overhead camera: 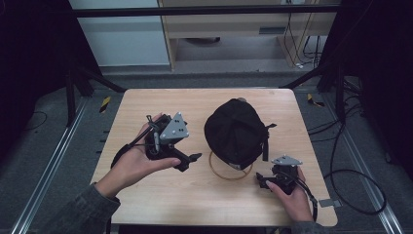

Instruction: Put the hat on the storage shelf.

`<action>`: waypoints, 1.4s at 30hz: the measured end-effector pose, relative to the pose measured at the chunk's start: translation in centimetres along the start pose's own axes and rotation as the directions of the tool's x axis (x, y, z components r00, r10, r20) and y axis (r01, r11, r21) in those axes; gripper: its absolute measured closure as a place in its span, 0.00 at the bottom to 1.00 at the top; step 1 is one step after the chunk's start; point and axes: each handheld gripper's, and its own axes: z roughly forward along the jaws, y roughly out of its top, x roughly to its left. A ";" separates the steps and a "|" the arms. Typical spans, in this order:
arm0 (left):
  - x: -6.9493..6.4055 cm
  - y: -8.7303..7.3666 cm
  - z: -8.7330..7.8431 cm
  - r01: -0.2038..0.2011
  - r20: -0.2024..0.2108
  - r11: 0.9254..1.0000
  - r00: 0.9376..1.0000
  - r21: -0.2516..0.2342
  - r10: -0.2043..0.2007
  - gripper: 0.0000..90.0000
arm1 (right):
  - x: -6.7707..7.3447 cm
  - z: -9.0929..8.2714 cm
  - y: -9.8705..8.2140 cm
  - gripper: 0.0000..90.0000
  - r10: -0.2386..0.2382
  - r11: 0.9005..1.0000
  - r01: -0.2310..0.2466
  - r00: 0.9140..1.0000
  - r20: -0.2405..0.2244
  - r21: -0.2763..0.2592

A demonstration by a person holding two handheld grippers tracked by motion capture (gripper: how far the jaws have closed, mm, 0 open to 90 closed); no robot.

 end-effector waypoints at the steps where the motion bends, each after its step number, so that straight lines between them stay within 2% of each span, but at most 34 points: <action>1: -0.1 -0.2 0.0 0.004 -0.003 1.000 1.000 -0.003 -0.004 0.05 | 0.0 0.0 0.0 0.05 0.000 1.000 0.000 1.000 0.000 0.000; 10: -0.1 -2.6 -0.3 0.041 -0.006 0.999 0.999 -0.004 -0.041 0.05 | 0.0 0.0 0.0 0.05 -0.001 1.000 0.001 1.000 0.000 0.000; 16: -0.3 -4.4 -0.2 0.065 -0.021 0.998 0.998 0.004 -0.065 0.05 | 0.0 0.0 0.0 0.05 0.000 1.000 0.000 1.000 0.001 -0.001; 18: -0.4 -5.6 -0.1 0.085 -0.019 0.996 0.996 0.008 -0.085 0.05 | 0.0 0.0 0.0 0.05 0.000 1.000 0.000 1.000 0.001 -0.001; 26: -1.0 -9.1 0.4 0.110 -0.038 0.993 0.993 0.051 -0.109 0.05 | 0.0 0.0 0.0 0.05 0.000 1.000 0.000 1.000 0.001 -0.001; 35: -1.1 -13.2 1.0 0.156 -0.047 0.981 0.987 0.113 -0.151 0.05 | 0.0 0.0 0.0 0.05 0.001 1.000 -0.001 1.000 0.001 -0.001; 40: -1.0 -15.5 1.4 0.185 -0.060 0.972 0.982 0.145 -0.178 0.05 | 0.0 0.0 0.0 0.05 0.001 1.000 -0.001 1.000 0.002 -0.001; 42: -1.0 -16.6 1.5 0.205 -0.061 0.966 0.978 0.156 -0.198 0.05 | 0.0 0.0 0.0 0.05 0.001 1.000 -0.001 1.000 0.002 -0.001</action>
